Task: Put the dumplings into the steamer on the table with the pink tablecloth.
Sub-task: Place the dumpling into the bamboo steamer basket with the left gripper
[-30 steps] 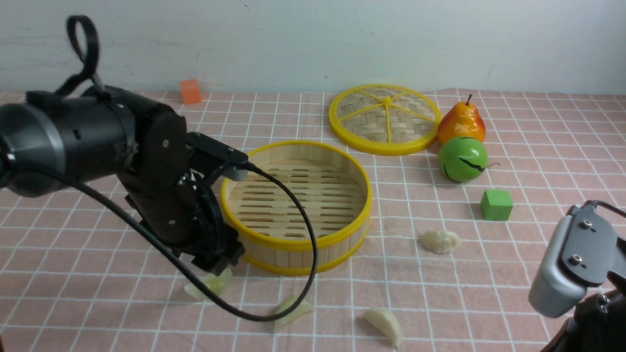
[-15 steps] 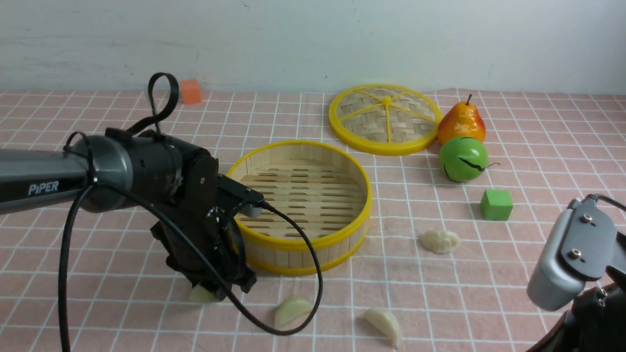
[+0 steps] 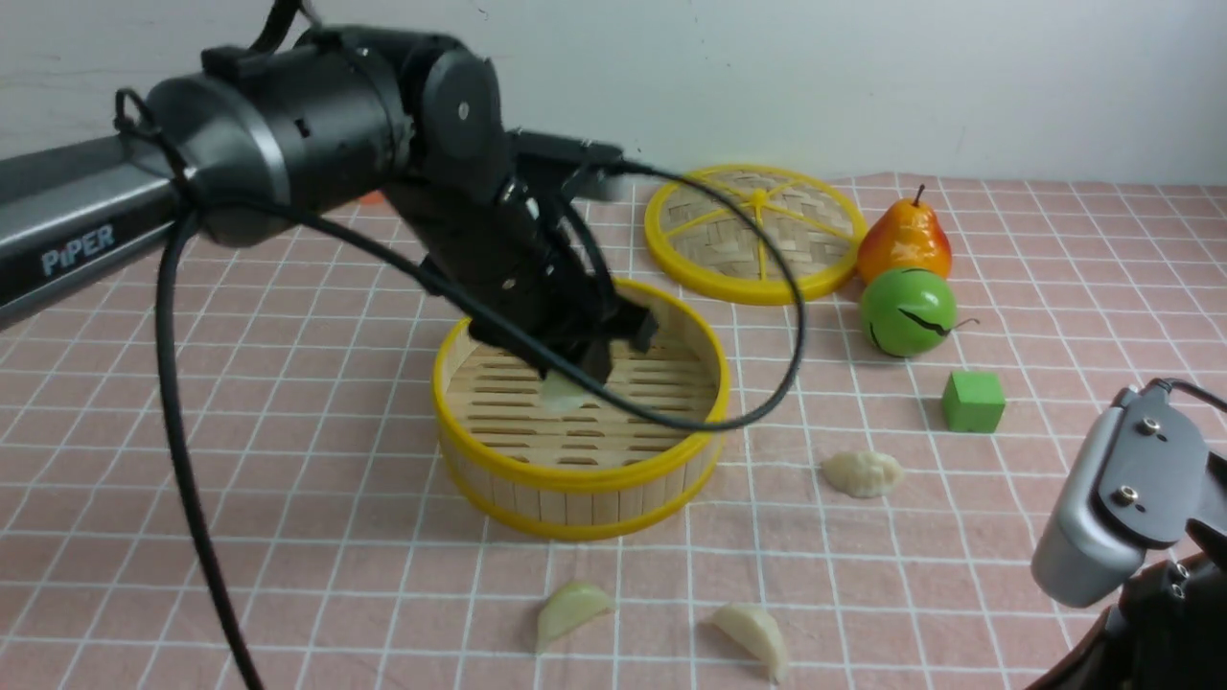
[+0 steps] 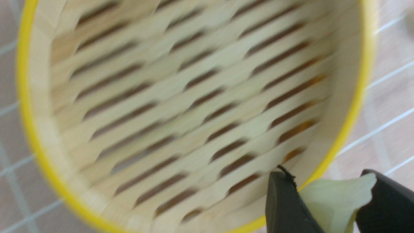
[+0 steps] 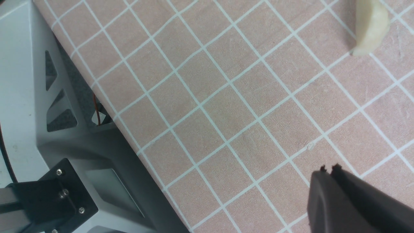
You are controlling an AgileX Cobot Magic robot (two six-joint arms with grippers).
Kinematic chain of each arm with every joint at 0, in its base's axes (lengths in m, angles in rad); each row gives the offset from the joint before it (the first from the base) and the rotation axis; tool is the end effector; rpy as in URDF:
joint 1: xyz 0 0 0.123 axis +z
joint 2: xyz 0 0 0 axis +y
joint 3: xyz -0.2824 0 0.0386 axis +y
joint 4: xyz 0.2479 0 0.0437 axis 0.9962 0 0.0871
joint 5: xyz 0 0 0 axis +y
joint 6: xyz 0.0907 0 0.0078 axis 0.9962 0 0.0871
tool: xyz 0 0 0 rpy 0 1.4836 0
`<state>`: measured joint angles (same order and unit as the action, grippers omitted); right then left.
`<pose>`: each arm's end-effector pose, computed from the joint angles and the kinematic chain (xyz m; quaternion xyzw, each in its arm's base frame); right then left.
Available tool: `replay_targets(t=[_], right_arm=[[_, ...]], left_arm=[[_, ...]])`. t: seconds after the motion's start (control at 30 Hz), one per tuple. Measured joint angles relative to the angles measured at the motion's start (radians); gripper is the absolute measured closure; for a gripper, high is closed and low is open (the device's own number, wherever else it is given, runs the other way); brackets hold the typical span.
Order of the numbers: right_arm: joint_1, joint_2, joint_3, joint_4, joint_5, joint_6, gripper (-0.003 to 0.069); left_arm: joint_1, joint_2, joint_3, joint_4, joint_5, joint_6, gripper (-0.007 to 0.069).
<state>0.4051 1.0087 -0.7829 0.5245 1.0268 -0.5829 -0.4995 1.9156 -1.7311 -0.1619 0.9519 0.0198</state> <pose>0.1416 0.1032 0.2963 -0.3722 0.8741 0.2261 0.2154 0.3707 -0.2159 0.2952 0.2199 0.9380 -0.1346 0.2317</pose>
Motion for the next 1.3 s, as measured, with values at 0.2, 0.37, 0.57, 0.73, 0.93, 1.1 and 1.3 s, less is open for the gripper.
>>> replay_targets(t=[0.2,0.37,0.57,0.73,0.93,1.1,1.3], right_arm=[[0.0,0.0,0.0,0.0,0.043,0.0,0.0633],[0.0,0.0,0.0,0.002,0.09,0.0,0.0626],[0.0,0.0,0.0,0.002,0.11,0.0,0.0626],[0.0,0.0,0.0,-0.002,0.106,0.0,0.0621],[0.0,0.0,0.0,-0.003,0.1,0.0,0.0617],[0.0,0.0,0.0,-0.003,0.088,0.0,0.061],[0.0,0.0,0.0,0.006,0.063,0.0,0.0606]], left_arm=[[0.0,0.242,-0.332,-0.017,0.01,-0.11,0.0368],[0.002,0.432,-0.481,0.124,0.017,-0.222,0.0384],[0.005,0.502,-0.51,0.207,0.024,-0.25,0.0384],[0.005,0.476,-0.512,0.21,0.05,-0.255,0.0207],[0.005,0.355,-0.512,0.179,0.15,-0.254,0.0031],[-0.013,0.125,-0.462,0.154,0.273,-0.223,0.0019],[-0.146,-0.085,-0.164,0.169,0.287,-0.181,0.0066]])
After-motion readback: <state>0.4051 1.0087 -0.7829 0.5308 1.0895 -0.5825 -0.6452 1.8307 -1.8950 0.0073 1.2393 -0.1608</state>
